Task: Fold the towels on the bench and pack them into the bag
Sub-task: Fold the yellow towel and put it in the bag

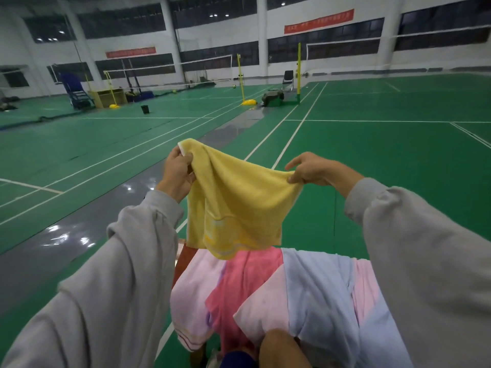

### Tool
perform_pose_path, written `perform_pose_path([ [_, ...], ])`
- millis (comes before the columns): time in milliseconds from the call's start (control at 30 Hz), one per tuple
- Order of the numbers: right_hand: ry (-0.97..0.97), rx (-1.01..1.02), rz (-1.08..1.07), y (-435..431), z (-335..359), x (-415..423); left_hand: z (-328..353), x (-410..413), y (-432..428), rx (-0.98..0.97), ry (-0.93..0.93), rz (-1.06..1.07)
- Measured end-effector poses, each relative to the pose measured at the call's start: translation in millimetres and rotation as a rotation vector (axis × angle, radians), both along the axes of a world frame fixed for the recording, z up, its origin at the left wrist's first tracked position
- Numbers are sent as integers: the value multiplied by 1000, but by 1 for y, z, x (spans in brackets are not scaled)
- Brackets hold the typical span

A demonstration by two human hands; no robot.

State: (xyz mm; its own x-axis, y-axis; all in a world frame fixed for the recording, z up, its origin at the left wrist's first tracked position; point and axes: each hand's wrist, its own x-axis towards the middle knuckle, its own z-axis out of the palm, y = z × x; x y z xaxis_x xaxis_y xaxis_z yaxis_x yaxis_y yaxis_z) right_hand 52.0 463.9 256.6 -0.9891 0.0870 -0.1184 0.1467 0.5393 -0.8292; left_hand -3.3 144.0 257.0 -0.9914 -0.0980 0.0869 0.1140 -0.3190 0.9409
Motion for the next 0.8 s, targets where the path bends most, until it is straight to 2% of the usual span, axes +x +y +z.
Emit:
perform_pose_path([
  [100,-24,-108,-92,4,-5,1,4,-1,-7,-7,7,42],
  [133,-17,-236,-105,6,-5,1,5,-1,-9,-16,5,49],
  [267,234,-1081,-143,7,-6,-2,6,-1,-17,-52,-10,24],
  [300,242,-1170,-182,5,-7,-4,6,-2,-19,-61,-24,21],
  [333,199,-1172,-212,2,-8,-6,6,-2,-19,-83,-45,22],
  [433,-45,-973,-222,-9,-6,-3,3,-7,-17,-242,-116,54],
  [467,-40,-940,-227,-10,0,-4,1,-9,-16,-331,-127,67],
  [533,99,-827,-242,-6,16,-8,1,-12,-15,-526,-116,96],
  [600,221,-596,-244,-3,30,-7,4,-14,-17,-622,-88,93],
  [667,259,-298,-192,-1,41,-3,11,-12,-19,-633,-56,63],
  [733,279,174,-123,0,44,-3,17,-11,-23,-669,-6,18],
  [800,316,608,-97,2,44,-3,21,-9,-24,-820,67,0],
])
